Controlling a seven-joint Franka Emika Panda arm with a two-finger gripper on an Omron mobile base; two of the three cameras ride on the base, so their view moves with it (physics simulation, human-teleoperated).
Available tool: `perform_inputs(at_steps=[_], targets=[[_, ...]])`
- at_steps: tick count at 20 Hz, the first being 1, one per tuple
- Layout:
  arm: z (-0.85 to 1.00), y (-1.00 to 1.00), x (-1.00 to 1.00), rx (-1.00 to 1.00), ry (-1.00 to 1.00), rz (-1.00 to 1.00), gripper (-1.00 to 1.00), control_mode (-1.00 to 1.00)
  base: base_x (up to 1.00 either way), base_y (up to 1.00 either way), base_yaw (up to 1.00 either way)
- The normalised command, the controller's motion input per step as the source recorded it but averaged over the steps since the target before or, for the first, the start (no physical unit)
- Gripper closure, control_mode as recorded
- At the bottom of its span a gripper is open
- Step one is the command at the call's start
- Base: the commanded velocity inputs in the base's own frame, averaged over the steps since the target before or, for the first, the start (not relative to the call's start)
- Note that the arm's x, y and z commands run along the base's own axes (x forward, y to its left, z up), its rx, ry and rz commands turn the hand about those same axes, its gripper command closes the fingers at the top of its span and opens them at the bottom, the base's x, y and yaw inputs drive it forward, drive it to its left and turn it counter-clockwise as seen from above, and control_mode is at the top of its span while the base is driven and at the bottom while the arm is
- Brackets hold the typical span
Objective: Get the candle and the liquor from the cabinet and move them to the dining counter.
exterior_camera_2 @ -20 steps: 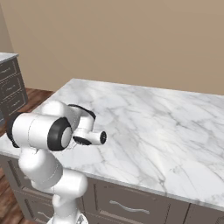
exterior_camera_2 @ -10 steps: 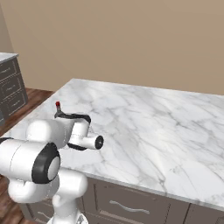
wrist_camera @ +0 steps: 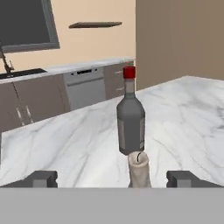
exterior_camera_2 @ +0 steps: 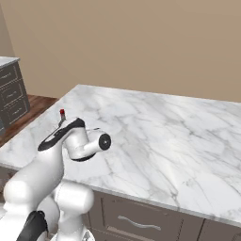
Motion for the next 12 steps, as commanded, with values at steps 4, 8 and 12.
perform_inputs(at_steps=[4, 8, 12], targets=[[0.46, -0.24, -0.41, -0.01, 0.27, -0.15, -1.0, -1.0, 0.0, 0.0, 0.0], [0.35, -0.24, -0.52, -0.02, 0.17, -0.15, -1.0, -1.0, 0.0, 0.0, 0.0], [0.33, -0.2, -0.55, -0.05, 0.11, -0.15, -1.0, -1.0, 0.0, 0.0, 0.0]])
